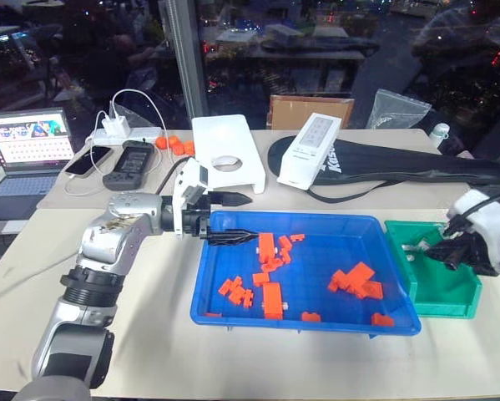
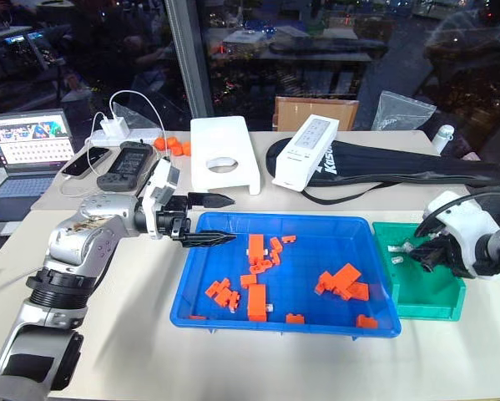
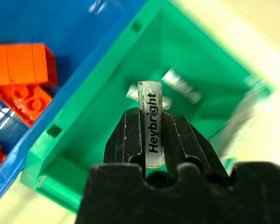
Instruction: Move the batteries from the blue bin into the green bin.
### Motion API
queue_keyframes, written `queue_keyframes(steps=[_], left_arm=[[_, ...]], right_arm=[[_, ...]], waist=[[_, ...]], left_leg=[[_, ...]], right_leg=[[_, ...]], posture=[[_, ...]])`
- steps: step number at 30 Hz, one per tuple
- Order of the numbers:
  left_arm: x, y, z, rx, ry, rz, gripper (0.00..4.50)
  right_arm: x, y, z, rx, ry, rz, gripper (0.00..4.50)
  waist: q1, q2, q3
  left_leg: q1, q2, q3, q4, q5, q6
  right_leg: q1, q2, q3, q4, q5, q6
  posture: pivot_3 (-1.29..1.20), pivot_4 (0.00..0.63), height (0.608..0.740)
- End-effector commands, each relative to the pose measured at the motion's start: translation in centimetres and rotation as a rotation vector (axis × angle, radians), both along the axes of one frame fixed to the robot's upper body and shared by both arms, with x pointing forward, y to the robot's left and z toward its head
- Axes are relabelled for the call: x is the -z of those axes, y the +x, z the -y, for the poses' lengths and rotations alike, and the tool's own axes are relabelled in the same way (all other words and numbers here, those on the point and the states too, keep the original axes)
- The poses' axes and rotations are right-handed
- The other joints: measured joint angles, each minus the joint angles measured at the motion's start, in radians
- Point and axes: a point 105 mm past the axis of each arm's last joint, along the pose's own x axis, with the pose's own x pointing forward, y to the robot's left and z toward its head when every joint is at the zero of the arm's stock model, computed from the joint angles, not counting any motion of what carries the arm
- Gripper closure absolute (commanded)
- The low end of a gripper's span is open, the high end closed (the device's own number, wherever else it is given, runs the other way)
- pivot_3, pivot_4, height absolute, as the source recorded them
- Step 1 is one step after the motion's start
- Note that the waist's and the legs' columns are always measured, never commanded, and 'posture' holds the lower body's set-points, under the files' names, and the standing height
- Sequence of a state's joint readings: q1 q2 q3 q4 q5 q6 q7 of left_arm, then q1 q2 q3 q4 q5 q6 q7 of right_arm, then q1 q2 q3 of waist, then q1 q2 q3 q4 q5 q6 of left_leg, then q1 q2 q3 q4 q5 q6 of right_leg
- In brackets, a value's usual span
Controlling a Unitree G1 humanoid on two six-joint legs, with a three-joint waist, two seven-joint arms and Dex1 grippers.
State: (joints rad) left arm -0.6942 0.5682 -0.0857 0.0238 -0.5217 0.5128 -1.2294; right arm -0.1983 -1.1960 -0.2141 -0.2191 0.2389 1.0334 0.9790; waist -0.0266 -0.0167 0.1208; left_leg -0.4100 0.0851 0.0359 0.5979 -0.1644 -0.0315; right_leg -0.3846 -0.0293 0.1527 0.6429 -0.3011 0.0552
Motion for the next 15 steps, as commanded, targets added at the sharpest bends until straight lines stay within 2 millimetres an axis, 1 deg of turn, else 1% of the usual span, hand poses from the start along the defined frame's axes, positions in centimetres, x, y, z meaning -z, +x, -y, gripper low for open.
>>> queue_keyframes(steps=[1, 4, 5, 8, 9, 12, 15], left_arm=[[-0.9, 0.0, -0.6, -0.027, -0.018, 0.041, 0.0], [-1.0, 0.2, -1.0, -0.057, -0.019, 0.05, 0.0], [-0.8, 0.2, -1.2, -0.062, -0.001, 0.066, 0.0], [-0.2, -0.2, -1.7, -0.066, 0.036, 0.06, 0.0], [-0.1, -0.4, -2.0, -0.069, 0.05, 0.06, 0.0], [0.4, -0.6, -2.7, -0.086, 0.084, 0.066, 0.0], [0.6, -0.6, -3.2, -0.105, 0.101, 0.061, 0.0]], right_arm=[[-1.8, 0.7, 1.3, 0.03, -0.084, 0.082, 2.39], [-3.4, 1.6, 1.0, 0.01, -0.12, 0.14, 1.31], [-3.9, 2.0, 0.2, -0.017, -0.115, 0.162, 1.0], [-5.0, 3.1, -3.9, -0.151, -0.031, 0.21, 1.0], [-5.0, 3.1, -6.2, -0.225, 0.015, 0.205, 1.0], [-3.7, 1.8, -12.0, -0.474, 0.091, 0.144, 1.0], [-1.8, 0.3, -16.2, -0.645, 0.152, 0.065, 1.0]], waist=[[0.002, 0.0, 0.0], [-0.001, 0.001, 0.0], [-0.002, 0.002, 0.0], [-0.012, 0.002, 0.0], [-0.015, 0.002, 0.0], [-0.02, 0.002, 0.0], [-0.011, 0.002, 0.0]], left_leg=[[0.0, 0.0, 0.0, 0.0, 0.0, 0.0], [0.0, 0.0, 0.0, 0.0, 0.0, 0.0], [0.0, 0.0, 0.0, 0.0, 0.0, 0.0], [0.001, 0.0, 0.0, -0.001, 0.0, 0.0], [0.001, 0.0, -0.001, -0.001, 0.0, 0.0], [0.001, 0.0, -0.001, -0.003, 0.0, 0.0], [0.0, 0.0, -0.003, -0.003, 0.0, 0.0]], right_leg=[[0.0, 0.0, 0.0, 0.0, 0.0, 0.0], [0.0, 0.0, 0.0, 0.0, 0.0, 0.0], [0.0, 0.0, 0.0, 0.0, 0.0, 0.0], [0.0, 0.0, 0.0, 0.0, 0.0, 0.0], [0.0, 0.001, 0.0, 0.0, 0.0, 0.0], [0.0, 0.001, 0.0, 0.0, 0.0, 0.0], [0.0, 0.001, -0.001, 0.0, 0.0, 0.0]], posture=[[0.0, 0.15, 0.722], [0.0, 0.15, 0.722], [0.0, 0.15, 0.722], [0.0, 0.15, 0.722], [0.0, 0.15, 0.722], [0.0, 0.15, 0.722], [0.0, 0.15, 0.722]])
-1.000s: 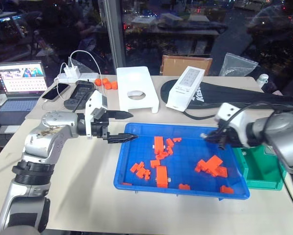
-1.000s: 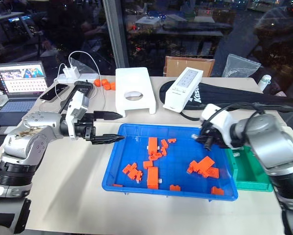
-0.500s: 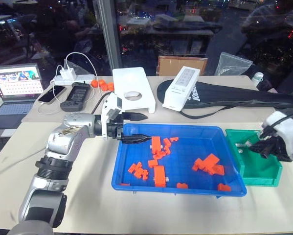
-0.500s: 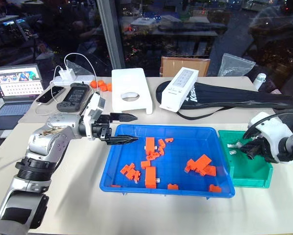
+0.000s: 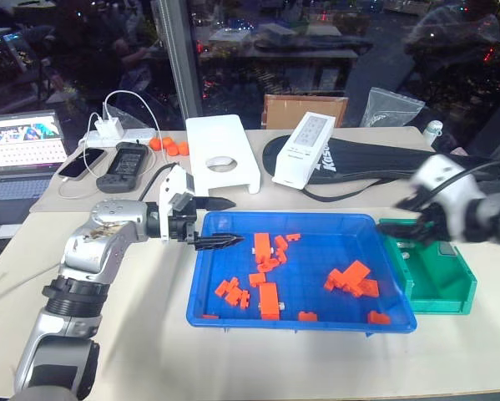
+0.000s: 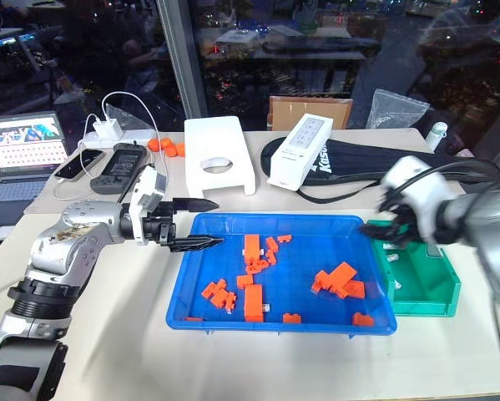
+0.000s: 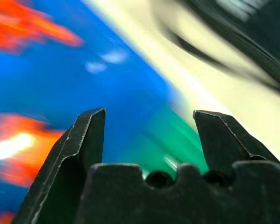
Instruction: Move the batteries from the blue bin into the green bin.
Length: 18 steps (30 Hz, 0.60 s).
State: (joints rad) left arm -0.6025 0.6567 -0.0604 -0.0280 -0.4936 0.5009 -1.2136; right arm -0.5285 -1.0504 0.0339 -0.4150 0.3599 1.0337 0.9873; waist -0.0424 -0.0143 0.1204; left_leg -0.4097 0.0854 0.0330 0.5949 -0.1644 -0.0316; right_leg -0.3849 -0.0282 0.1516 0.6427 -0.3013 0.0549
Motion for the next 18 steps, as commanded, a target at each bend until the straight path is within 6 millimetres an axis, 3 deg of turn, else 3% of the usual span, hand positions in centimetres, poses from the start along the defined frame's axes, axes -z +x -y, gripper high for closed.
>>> queue_keyframes(steps=[1, 8, 15, 18], left_arm=[[-0.8, -0.3, -0.7, -0.012, 0.026, 0.057, 0.0], [-0.1, -0.6, -1.0, -0.008, 0.063, 0.048, 0.0], [0.1, -0.8, -1.0, -0.014, 0.072, 0.052, 0.0], [0.2, -0.9, -1.4, -0.029, 0.081, 0.052, 0.0]], right_arm=[[1.6, -2.0, -5.0, -0.217, 0.023, -0.067, 1.0], [4.1, -3.7, -9.7, -0.513, -0.074, -0.05, 1.0], [4.2, -2.1, -9.9, -0.571, -0.153, -0.021, 1.0], [3.4, -1.3, -10.4, -0.563, -0.099, -0.021, 1.0]], waist=[[0.009, 0.0, 0.0], [0.026, 0.0, 0.0], [0.026, 0.0, 0.0], [0.027, 0.0, 0.0]], left_leg=[[-0.001, 0.0, 0.0, 0.001, 0.0, 0.0], [-0.005, -0.001, 0.0, 0.005, 0.0, 0.0], [-0.005, 0.0, 0.0, 0.005, 0.0, 0.0], [-0.005, 0.0, -0.001, 0.005, 0.0, 0.0]], right_leg=[[0.0, 0.0, 0.0, 0.0, 0.0, 0.0], [-0.002, 0.0, 0.0, 0.0, 0.0, 0.0], [-0.002, 0.0, 0.0, 0.0, 0.0, 0.0], [-0.002, 0.0, 0.0, 0.0, 0.0, 0.0]], posture=[[0.0, 0.15, 0.722], [0.0, 0.15, 0.722], [0.0, 0.15, 0.722], [0.0, 0.15, 0.722]])
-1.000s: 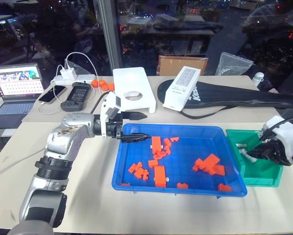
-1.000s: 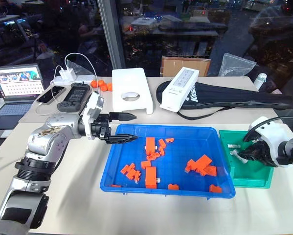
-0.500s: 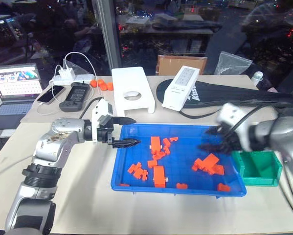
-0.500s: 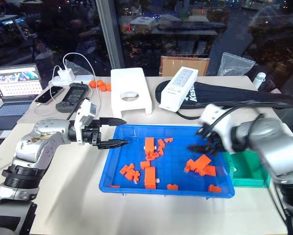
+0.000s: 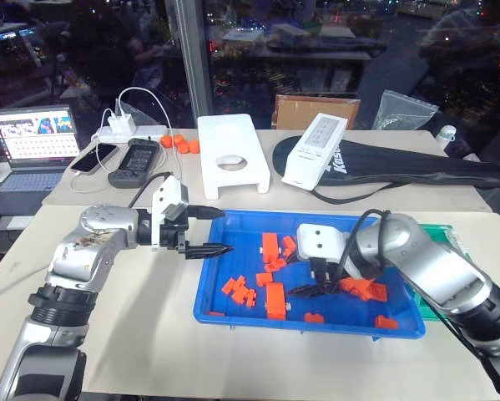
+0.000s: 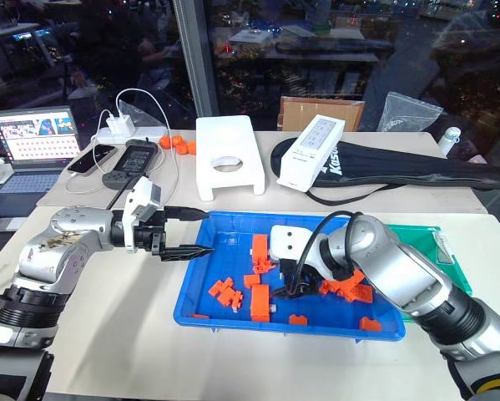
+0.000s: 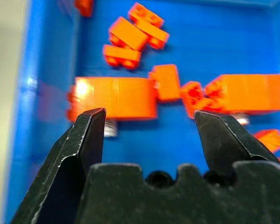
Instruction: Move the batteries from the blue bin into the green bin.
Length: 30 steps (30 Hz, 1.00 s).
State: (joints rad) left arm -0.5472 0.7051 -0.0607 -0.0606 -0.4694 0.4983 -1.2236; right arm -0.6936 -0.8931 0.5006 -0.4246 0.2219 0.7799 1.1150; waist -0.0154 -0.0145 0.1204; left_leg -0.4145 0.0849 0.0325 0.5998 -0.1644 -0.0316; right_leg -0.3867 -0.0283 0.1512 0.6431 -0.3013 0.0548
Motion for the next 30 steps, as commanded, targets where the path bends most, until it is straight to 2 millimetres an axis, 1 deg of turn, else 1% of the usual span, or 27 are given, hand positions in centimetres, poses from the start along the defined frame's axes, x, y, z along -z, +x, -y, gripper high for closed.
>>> queue_keyframes(steps=[1, 3, 7, 11, 13, 16, 19, 21, 23, 26, 30], left_arm=[[-1.0, -0.4, -0.4, -0.01, 0.016, 0.068, 0.0], [-1.0, -0.5, -0.5, -0.018, 0.016, 0.066, 0.0], [-1.0, -0.5, -0.5, -0.022, 0.021, 0.066, 0.0], [-0.9, -0.5, -0.7, -0.032, 0.027, 0.064, 0.0], [-0.7, -0.6, -0.7, -0.03, 0.035, 0.054, 0.0], [-0.5, -0.6, -0.8, -0.03, 0.054, 0.048, 0.0], [-0.4, -0.4, -0.9, -0.039, 0.062, 0.047, 0.0], [-0.3, -0.4, -0.9, -0.038, 0.07, 0.043, 0.0], [-0.3, -0.5, -1.0, -0.032, 0.077, 0.039, 0.0], [-0.4, -0.5, -1.0, -0.03, 0.082, 0.039, 0.0], [-0.4, -0.5, -1.0, -0.026, 0.084, 0.039, 0.0]], right_arm=[[-1.6, 0.8, -0.8, -0.036, 0.056, 0.029, 1.0], [-1.4, 0.6, -0.8, -0.061, 0.041, 0.023, 1.0], [-1.4, 0.9, -1.6, -0.07, 0.061, 0.028, 1.0], [-1.2, 1.0, -2.1, 0.002, 0.088, -0.048, 1.0], [-1.1, 0.8, -2.7, 0.002, 0.098, -0.065, 1.0], [-0.3, -0.1, -3.6, -0.017, 0.101, -0.108, 1.0], [1.0, 0.7, -4.2, 0.079, 0.09, -0.129, 1.0], [1.8, 0.6, -4.4, 0.093, 0.073, -0.141, 1.0], [2.7, -0.1, -4.3, 0.084, 0.04, -0.157, 1.0], [3.1, -0.4, -3.9, 0.095, 0.018, -0.159, 1.0], [3.5, -0.5, -2.5, 0.122, -0.037, -0.145, 1.0]], waist=[[0.0, 0.0, 0.0], [0.0, 0.0, 0.0], [0.001, 0.0, 0.0], [0.001, 0.0, 0.0], [0.001, 0.0, 0.0], [0.001, 0.0, 0.0], [0.001, 0.0, 0.0], [0.0, 0.0, 0.0], [0.001, 0.0, 0.0], [0.003, 0.0, 0.0], [0.003, -0.001, 0.0]], left_leg=[[0.0, 0.0, 0.0, 0.0, 0.0, 0.0], [0.0, 0.0, 0.0, 0.0, 0.0, 0.0], [0.0, 0.0, 0.0, 0.0, 0.0, 0.0], [0.0, 0.0, 0.0, 0.0, 0.0, 0.0], [0.0, 0.0, 0.0, 0.0, 0.0, 0.0], [0.0, 0.0, 0.0, 0.0, 0.0, 0.0], [0.0, 0.0, 0.0, 0.0, 0.0, 0.0], [0.0, 0.0, 0.0, 0.0, 0.0, 0.0], [0.0, 0.0, 0.0, 0.0, 0.0, 0.0], [0.0, 0.0, 0.0, 0.0, 0.0, 0.0], [0.0, 0.0, 0.0, 0.0, 0.0, 0.0]], right_leg=[[0.0, 0.0, 0.0, 0.0, 0.0, 0.0], [0.0, 0.0, 0.0, 0.001, 0.001, -0.002], [0.0, 0.0, 0.0, 0.001, 0.002, -0.003], [0.0, 0.0, 0.0, 0.001, 0.002, -0.003], [0.0, 0.0, 0.0, 0.001, 0.002, -0.004], [0.0, 0.0, 0.0, 0.002, 0.002, -0.004], [0.0, 0.0, 0.0, 0.002, 0.002, -0.004], [-0.001, 0.001, 0.0, 0.002, 0.002, -0.004], [-0.001, 0.001, 0.0, 0.002, 0.002, -0.004], [-0.001, 0.0, 0.0, 0.002, 0.002, -0.004], [-0.001, 0.0, 0.0, 0.002, 0.002, -0.004]], posture=[[0.0, 0.15, 0.722], [0.0, 0.15, 0.722], [0.0, 0.15, 0.722], [0.0, 0.15, 0.722], [0.0, 0.15, 0.722], [0.0, 0.15, 0.722], [0.0, 0.15, 0.722], [0.0, 0.15, 0.722], [0.0, 0.15, 0.722], [0.0, 0.15, 0.722], [0.0, 0.15, 0.722]])
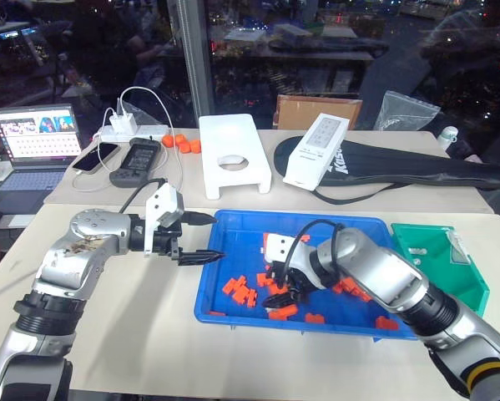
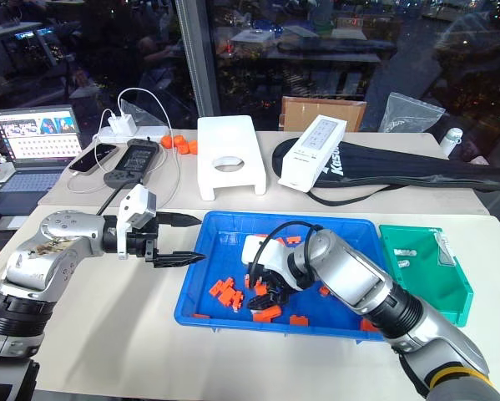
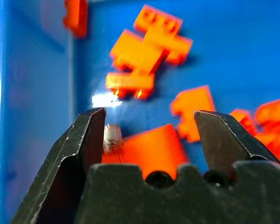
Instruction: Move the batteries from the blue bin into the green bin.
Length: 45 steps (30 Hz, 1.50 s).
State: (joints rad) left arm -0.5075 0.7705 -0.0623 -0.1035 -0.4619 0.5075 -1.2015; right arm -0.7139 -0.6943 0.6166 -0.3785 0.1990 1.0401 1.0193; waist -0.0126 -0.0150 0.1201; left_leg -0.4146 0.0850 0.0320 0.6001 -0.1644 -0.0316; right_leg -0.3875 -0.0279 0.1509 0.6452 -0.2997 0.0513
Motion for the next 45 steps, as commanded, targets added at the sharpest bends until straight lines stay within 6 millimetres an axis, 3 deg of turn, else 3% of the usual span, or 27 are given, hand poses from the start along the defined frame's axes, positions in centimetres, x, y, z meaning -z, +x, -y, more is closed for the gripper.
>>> queue_keyframes(steps=[1, 13, 16, 20, 25, 31, 33, 39, 45], left_arm=[[-0.8, -0.1, 0.2, 0.02, 0.015, 0.036, 0.0], [-0.8, 0.0, 0.7, 0.036, 0.008, 0.039, 0.0], [-0.8, 0.0, 0.8, 0.037, 0.011, 0.042, 0.0], [-0.8, 0.0, 0.9, 0.038, 0.01, 0.041, 0.0], [-0.6, -0.1, 1.0, 0.042, 0.011, 0.036, 0.0], [-0.6, -0.1, 1.1, 0.042, 0.01, 0.036, 0.0], [-0.6, -0.1, 1.1, 0.041, 0.01, 0.037, 0.0], [-0.6, -0.1, 0.9, 0.035, 0.014, 0.035, 0.0], [-0.6, 0.1, 1.0, 0.037, 0.015, 0.035, 0.0]], right_arm=[[-0.2, -0.3, 0.9, 0.004, -0.045, 0.031, 1.0], [-0.6, -0.7, 3.1, 0.103, -0.112, 0.027, 1.0], [-0.4, -0.5, 3.7, 0.128, -0.128, 0.032, 1.7], [-1.1, 0.8, 4.7, 0.178, -0.134, 0.087, 3.06], [-2.3, 4.2, 8.0, 0.319, -0.174, 0.209, 3.07], [-2.6, 6.4, 10.5, 0.411, -0.202, 0.283, 3.07], [-3.0, 6.7, 10.3, 0.429, -0.165, 0.288, 2.06], [-6.1, 5.7, 7.6, 0.327, -0.033, 0.325, 0.11], [-4.4, 1.6, 3.8, 0.146, 0.0, 0.195, 0.04]], waist=[[-0.001, 0.0, 0.0], [-0.002, 0.0, 0.0], [-0.002, 0.0, 0.0], [-0.002, 0.0, 0.0], [-0.001, 0.0, 0.0], [-0.002, 0.0, 0.0], [-0.003, 0.0, 0.0], [-0.002, 0.0, 0.0], [-0.003, 0.0, 0.0]], left_leg=[[0.0, 0.0, 0.0, 0.0, 0.0, 0.0], [0.0, 0.0, 0.0, 0.0, 0.0, 0.0], [0.0, 0.0, 0.0, 0.0, 0.0, 0.0], [0.0, 0.0, 0.0, 0.0, 0.0, 0.0], [0.0, 0.0, 0.0, 0.0, 0.0, 0.0], [0.0, 0.0, 0.0, -0.001, 0.0, 0.0], [0.0, 0.0, 0.0, -0.001, 0.0, 0.0], [0.0, 0.0, 0.0, -0.001, 0.0, 0.0], [0.0, 0.0, 0.0, -0.002, 0.0, 0.0]], right_leg=[[0.0, 0.0, 0.0, 0.0, 0.0, 0.001], [0.0, 0.0, 0.0, 0.0, -0.002, 0.003], [0.0, 0.0, 0.0, 0.0, -0.002, 0.003], [0.0, 0.0, 0.0, 0.0, -0.002, 0.003], [0.0, 0.0, 0.0, -0.001, -0.002, 0.003], [0.0, 0.0, 0.0, -0.001, -0.002, 0.003], [0.0, 0.0, 0.0, -0.001, -0.002, 0.003], [-0.001, 0.0, 0.0, -0.001, -0.002, 0.003], [0.0, 0.0, 0.0, -0.001, -0.002, 0.003]], posture=[[0.0, 0.15, 0.722], [0.0, 0.15, 0.722], [0.0, 0.15, 0.722], [0.0, 0.15, 0.722], [0.0, 0.15, 0.722], [0.0, 0.15, 0.722], [0.0, 0.15, 0.722], [0.0, 0.15, 0.722], [0.0, 0.15, 0.722]])
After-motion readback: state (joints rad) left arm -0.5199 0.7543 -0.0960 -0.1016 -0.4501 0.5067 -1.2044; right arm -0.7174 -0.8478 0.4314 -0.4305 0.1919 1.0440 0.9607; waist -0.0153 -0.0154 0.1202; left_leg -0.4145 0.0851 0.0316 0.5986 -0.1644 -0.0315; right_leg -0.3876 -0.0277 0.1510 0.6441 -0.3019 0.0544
